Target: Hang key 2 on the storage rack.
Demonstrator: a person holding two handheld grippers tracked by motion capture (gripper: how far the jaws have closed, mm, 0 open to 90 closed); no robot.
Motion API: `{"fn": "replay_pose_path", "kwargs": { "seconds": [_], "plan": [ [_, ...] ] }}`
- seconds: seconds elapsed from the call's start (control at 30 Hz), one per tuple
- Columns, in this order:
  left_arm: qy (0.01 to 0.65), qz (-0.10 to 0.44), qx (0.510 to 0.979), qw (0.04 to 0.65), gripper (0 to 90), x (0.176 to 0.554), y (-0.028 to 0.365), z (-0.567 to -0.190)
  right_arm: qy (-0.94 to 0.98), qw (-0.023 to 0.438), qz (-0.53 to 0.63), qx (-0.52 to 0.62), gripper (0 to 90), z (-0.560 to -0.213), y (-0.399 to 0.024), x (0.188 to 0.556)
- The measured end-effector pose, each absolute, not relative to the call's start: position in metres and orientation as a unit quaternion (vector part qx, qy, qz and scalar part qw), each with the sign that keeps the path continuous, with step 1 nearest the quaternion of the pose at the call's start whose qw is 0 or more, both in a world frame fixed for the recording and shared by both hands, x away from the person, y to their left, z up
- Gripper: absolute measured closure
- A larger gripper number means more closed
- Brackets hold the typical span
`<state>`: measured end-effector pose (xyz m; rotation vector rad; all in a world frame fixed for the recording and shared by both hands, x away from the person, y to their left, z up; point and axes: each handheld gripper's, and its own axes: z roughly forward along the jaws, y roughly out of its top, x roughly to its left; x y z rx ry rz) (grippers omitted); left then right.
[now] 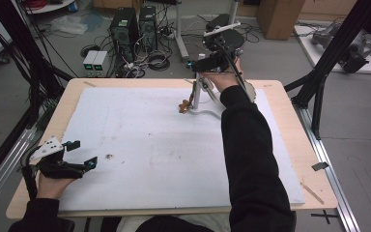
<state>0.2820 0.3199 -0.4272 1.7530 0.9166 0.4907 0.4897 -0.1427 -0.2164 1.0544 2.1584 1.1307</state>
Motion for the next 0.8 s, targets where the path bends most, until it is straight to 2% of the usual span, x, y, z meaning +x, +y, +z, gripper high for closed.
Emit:
{"fn": "replay_pose_path", "kwargs": {
  "seconds": [0.5,0.8],
  "plan": [
    [0.384,0.205,0.732,0.524,1.7,0.282,0.32,-0.427,0.782,0.247,0.415,0.394,0.5,-0.244,-0.175,0.475],
    [0.384,0.204,0.733,0.523,1.7,0.281,0.32,-0.427,0.785,0.25,0.409,0.393,0.5,-0.243,-0.18,0.468]
  ]
}}
